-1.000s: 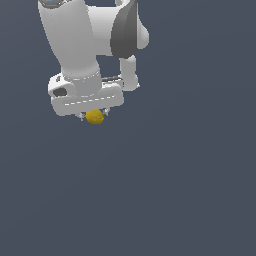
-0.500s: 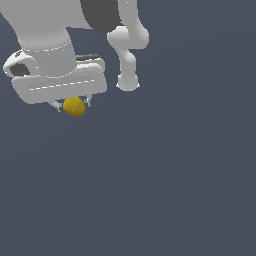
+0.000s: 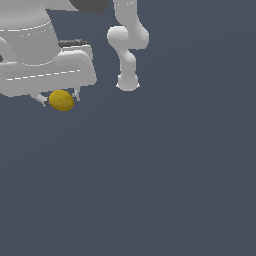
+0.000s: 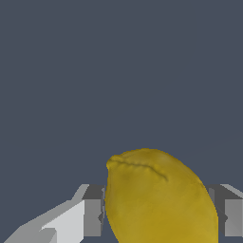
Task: Pick up the object and move it to a goal position.
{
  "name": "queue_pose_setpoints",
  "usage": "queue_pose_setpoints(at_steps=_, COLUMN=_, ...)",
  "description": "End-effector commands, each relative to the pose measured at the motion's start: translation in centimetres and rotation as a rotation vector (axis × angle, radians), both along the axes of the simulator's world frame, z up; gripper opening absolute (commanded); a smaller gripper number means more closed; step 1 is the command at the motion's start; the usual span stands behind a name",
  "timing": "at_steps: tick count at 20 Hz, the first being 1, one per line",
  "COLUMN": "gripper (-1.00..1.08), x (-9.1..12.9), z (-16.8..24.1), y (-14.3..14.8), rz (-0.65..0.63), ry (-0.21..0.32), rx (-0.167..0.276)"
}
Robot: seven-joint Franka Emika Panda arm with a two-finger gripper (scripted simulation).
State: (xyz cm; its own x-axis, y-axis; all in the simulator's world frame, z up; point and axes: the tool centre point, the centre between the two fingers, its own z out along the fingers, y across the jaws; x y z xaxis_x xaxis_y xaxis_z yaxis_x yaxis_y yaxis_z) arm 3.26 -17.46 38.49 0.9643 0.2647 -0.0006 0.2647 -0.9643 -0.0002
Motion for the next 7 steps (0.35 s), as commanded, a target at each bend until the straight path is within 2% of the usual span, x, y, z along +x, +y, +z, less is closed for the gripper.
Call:
queue_pose_setpoints(at_steps=1, gripper=-1.00, x=0.19, z=0.45, y=-0.24, rz=0.000, ry=-0.001, rx=0.000)
queue_pose_setpoints(at_steps=7, gripper=-1.00, x=0.35, z=0.70, y=-0.39, rz=0.000, ry=-0.001, rx=0.000)
